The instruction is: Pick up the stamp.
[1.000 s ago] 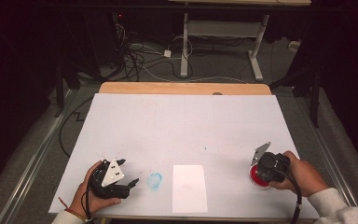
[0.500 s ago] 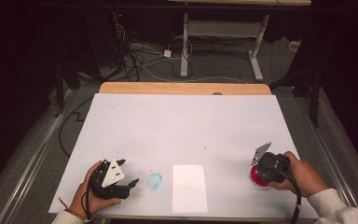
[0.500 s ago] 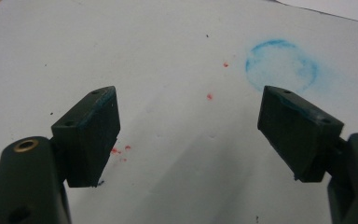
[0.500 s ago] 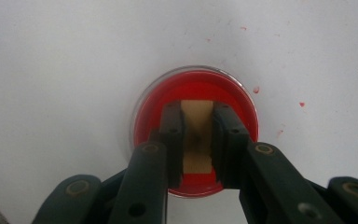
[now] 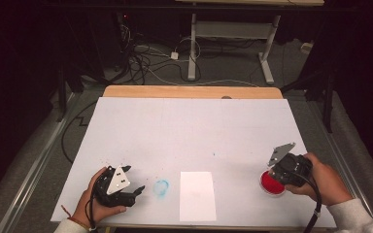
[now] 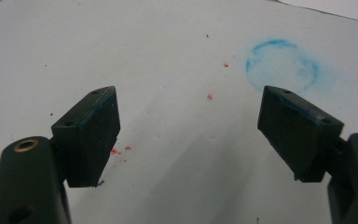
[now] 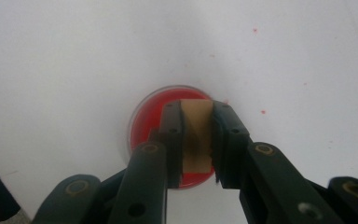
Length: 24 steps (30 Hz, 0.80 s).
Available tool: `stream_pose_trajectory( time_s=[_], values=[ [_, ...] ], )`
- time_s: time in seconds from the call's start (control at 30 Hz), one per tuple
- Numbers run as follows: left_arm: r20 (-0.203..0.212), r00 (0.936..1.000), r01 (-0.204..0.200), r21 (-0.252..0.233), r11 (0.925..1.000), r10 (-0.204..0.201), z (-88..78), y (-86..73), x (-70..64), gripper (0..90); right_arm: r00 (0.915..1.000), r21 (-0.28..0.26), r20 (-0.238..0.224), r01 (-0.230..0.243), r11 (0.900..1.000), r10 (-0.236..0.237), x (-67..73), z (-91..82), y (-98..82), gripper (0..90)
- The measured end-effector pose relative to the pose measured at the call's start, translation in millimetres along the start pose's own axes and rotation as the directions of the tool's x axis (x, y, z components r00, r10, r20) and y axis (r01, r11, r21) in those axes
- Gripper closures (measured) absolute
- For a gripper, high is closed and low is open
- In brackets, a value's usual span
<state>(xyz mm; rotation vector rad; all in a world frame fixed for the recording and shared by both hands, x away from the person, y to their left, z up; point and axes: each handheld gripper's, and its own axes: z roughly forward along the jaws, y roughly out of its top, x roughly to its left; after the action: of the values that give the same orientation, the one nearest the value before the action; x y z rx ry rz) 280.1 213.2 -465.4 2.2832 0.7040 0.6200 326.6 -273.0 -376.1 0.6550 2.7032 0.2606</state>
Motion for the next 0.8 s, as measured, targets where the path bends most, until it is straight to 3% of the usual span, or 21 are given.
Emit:
stream_pose_trajectory(
  time_s=[0.2, 0.53, 0.8],
  values=[
    [-0.002, 1.0000, 0.000, 0.000, 1.0000, 0.000, -0.2, -0.1, -0.1, 20.2, 0.9998, -0.002, 0.001, -0.018, 1.000, 0.018, -3.9, -6.2, 0.2, 76.7],
    [0.001, 1.0000, 0.000, 0.007, 1.0000, 0.000, 1.4, -0.2, -0.2, 20.2, 0.9981, 0.065, -0.050, -0.034, 0.997, 0.037, -3.5, 28.9, -7.6, 76.7],
    [0.001, 1.0000, 0.000, 0.010, 1.0000, 0.000, 1.9, -0.4, 0.1, 20.2, 0.9969, 0.080, -0.061, -0.044, 0.996, 0.049, -1.6, 38.2, -9.7, 76.8]
  ],
)
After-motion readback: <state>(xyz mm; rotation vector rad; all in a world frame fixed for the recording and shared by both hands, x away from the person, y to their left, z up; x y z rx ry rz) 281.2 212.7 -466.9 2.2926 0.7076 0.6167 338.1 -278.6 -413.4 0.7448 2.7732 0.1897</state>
